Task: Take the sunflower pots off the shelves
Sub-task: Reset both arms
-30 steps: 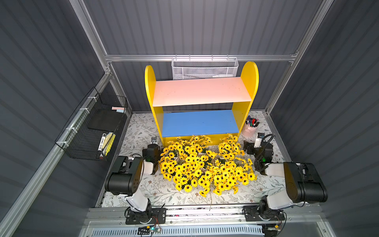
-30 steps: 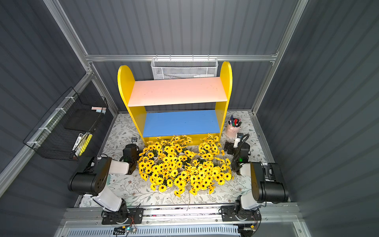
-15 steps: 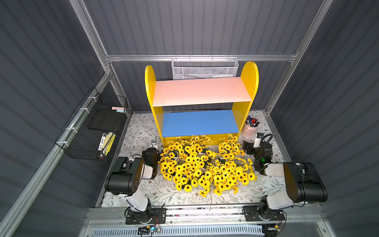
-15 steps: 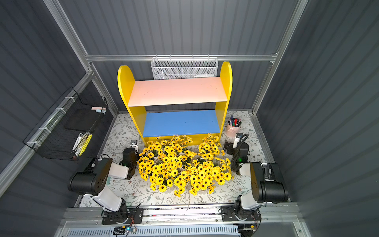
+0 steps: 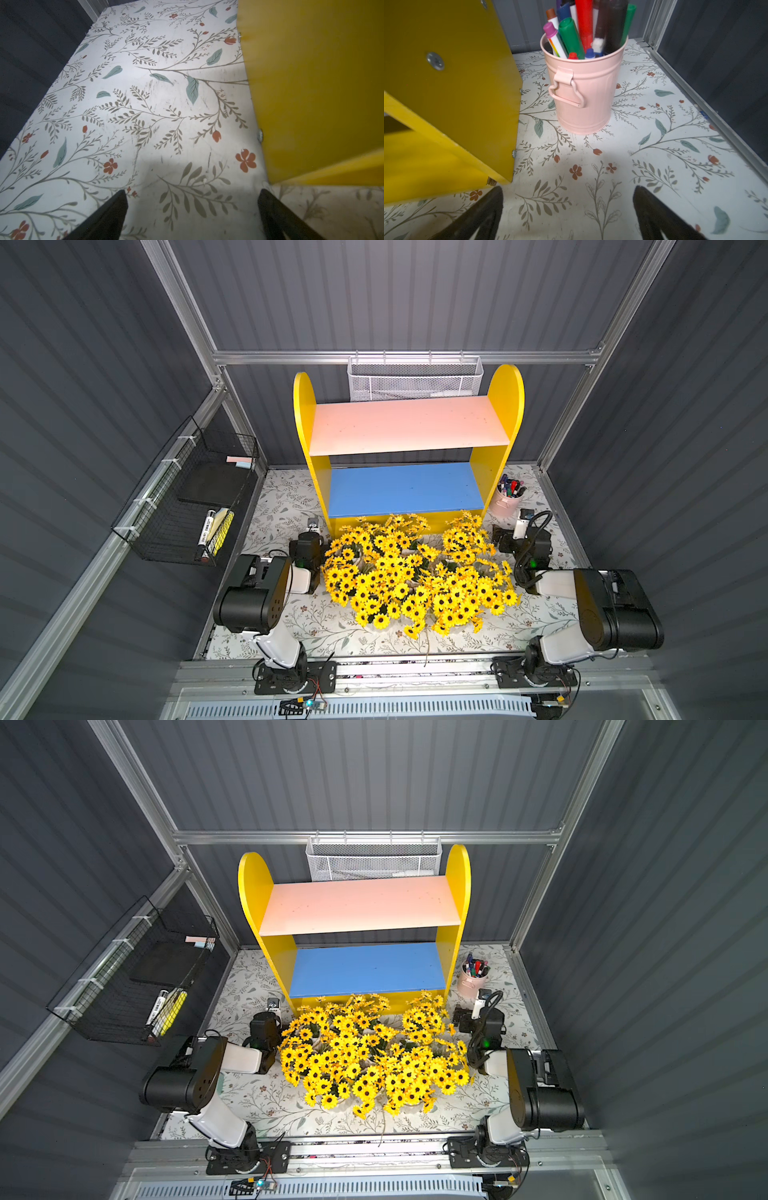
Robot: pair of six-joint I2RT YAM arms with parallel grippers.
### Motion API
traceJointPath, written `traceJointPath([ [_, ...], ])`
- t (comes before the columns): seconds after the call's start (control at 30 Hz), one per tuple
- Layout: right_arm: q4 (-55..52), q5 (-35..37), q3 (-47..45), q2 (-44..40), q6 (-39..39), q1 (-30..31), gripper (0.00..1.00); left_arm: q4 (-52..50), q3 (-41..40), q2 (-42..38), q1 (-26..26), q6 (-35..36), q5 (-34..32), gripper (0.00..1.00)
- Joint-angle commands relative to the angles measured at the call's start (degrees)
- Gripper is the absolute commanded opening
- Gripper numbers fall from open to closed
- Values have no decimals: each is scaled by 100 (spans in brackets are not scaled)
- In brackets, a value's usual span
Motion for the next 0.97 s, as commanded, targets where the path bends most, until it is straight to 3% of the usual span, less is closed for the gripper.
traceJointPath([
  [0.0,-17,65,98,-4,-88,24,99,-906,-27,94,-23,34,-106,99],
  [0.93,-20,78,90,-15,-96,22,99,-966,2,98,-32,68,-128,99],
])
